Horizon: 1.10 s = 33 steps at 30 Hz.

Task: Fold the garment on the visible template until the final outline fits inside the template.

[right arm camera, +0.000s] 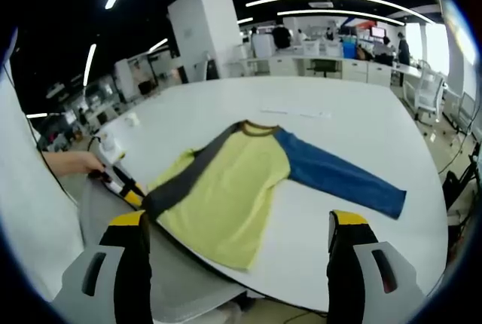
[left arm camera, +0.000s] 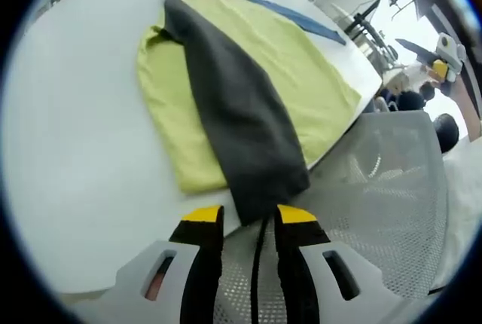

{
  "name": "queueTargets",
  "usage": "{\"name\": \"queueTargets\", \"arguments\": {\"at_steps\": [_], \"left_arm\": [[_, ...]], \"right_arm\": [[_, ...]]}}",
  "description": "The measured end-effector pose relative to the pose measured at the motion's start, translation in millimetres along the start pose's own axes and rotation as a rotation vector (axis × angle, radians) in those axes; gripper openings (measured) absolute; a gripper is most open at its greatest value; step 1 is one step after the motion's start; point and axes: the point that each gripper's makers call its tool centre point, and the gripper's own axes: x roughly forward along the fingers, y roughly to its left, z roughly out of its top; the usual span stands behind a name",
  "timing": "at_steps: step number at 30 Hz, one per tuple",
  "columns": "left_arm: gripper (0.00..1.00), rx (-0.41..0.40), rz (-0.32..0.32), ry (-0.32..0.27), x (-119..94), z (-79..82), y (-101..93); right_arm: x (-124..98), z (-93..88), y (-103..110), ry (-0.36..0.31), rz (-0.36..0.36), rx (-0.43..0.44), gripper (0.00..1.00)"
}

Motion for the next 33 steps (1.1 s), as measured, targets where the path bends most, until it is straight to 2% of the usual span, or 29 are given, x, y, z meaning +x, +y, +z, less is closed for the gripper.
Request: {"name": "queueTargets", "arguments": {"at_steps": [24, 33], "left_arm": [[0.1, -0.022, -0.008, 0.008, 3.6, -0.7, -0.5], [0.0, -0.045, -0.01, 0.0, 3.0, 0.1, 0.9]], "right_arm": [[-1.1, -1.7, -0.7, 0.008, -0.003, -0.002, 0.98], [-0.2, -1.2, -0.7, 0.01, -0.001, -0.004, 0.98]]}}
